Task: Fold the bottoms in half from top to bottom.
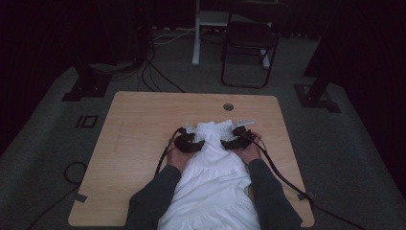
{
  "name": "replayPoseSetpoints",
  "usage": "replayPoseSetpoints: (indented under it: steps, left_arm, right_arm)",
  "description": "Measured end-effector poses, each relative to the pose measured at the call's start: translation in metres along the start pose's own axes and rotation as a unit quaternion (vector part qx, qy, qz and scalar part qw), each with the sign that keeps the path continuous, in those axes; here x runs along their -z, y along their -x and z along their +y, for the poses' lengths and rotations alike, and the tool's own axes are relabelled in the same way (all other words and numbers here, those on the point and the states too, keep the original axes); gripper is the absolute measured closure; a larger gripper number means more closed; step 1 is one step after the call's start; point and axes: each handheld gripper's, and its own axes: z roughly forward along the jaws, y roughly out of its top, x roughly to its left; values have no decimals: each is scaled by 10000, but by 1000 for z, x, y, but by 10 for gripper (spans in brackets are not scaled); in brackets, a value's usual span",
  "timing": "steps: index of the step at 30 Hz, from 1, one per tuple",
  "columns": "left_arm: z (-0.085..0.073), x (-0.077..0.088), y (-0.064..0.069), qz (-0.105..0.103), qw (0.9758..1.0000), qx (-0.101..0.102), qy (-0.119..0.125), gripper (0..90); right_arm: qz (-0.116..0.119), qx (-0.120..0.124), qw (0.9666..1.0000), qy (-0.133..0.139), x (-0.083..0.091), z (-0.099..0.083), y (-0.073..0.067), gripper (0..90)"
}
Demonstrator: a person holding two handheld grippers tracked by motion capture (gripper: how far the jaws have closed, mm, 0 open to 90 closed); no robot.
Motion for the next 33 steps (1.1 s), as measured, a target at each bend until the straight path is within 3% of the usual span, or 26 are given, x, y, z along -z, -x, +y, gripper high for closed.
replayPoseSetpoints:
  steps: [2, 3, 4, 5, 6, 7, 8, 9, 10, 13, 16, 17, 22, 23, 24, 25, 26, 27, 28, 29, 33]
  left_arm:
    - [0, 0, 1, 36, 10000, -40, -6, 496]
    - [0, 0, 1, 23, 10000, -38, -9, 502]
    - [0, 0, 1, 23, 10000, -38, -9, 510]
    - [1, -1, 0, 2, 10000, -8, 4, 524]
    - [1, -1, 0, 2, 10000, -8, 4, 534]
    - [1, -1, -1, -14, 10000, 0, 14, 544]
    - [1, -1, -1, -14, 10000, 0, 14, 554]
    - [2, -2, -1, -69, 10000, 5, 22, 579]
    - [2, -2, -1, -69, 10000, 5, 22, 590]
    - [2, -2, -3, -161, 9998, 115, 31, 596]
    - [3, -3, 0, -51, 9999, 123, 37, 536]
    - [4, -5, 5, 191, 9998, 15, -12, 476]
    - [4, -6, 5, 140, 9999, -22, -26, 448]
    - [4, -5, 4, -24, 10000, -26, 0, 525]
    - [4, -5, 4, -24, 10000, -26, 0, 593]
    - [4, -5, 2, -123, 9999, 58, 19, 689]
    - [4, -5, 2, -206, 9996, 173, 26, 689]
    - [4, -5, 0, -328, 9991, 273, 9, 795]
    - [4, -5, -1, -379, 9986, 373, 3, 795]
    - [5, -3, -4, -468, 9975, 522, -63, 851]
    - [11, 3, -13, -528, 9972, 520, -29, 866]
  right_arm:
    - [-43, -30, 10000, -33, 0, 2, -1, 179]
    - [-59, -88, 9999, -26, 2, 4, -1, 335]
    - [-59, -88, 9999, -26, 2, 4, -1, 335]
    - [-87, -154, 9998, 5, 4, 5, 1, 516]
    - [-87, -154, 9998, 5, 4, 5, 1, 516]
    - [-47, -255, 9997, 36, 5, 5, 3, 601]
    - [-47, -255, 9997, 36, 5, 5, 3, 601]
    - [-38, -334, 9994, 73, 5, 4, 3, 672]
    - [-38, -334, 9994, 73, 5, 4, 3, 672]
    - [65, -497, 9987, 125, 5, 3, 3, 802]
    - [108, -588, 9981, 134, 5, 3, 3, 823]
    - [149, -680, 9975, 125, 5, 3, 4, 829]
    - [158, -697, 9974, 114, 5, 3, 4, 834]
    - [168, -699, 9974, 101, 5, 3, 4, 835]
    - [168, -699, 9974, 101, 5, 3, 4, 835]
    - [201, -684, 9974, 70, 6, 4, 5, 837]
    - [201, -684, 9974, 70, 6, 4, 5, 837]
    - [250, -708, 9972, 28, 7, 5, 7, 837]
    - [250, -708, 9972, 28, 7, 5, 7, 837]
    - [267, -698, 9972, 60, 9, 6, 8, 837]
    - [306, -614, 9974, 201, 20, 14, 10, 837]
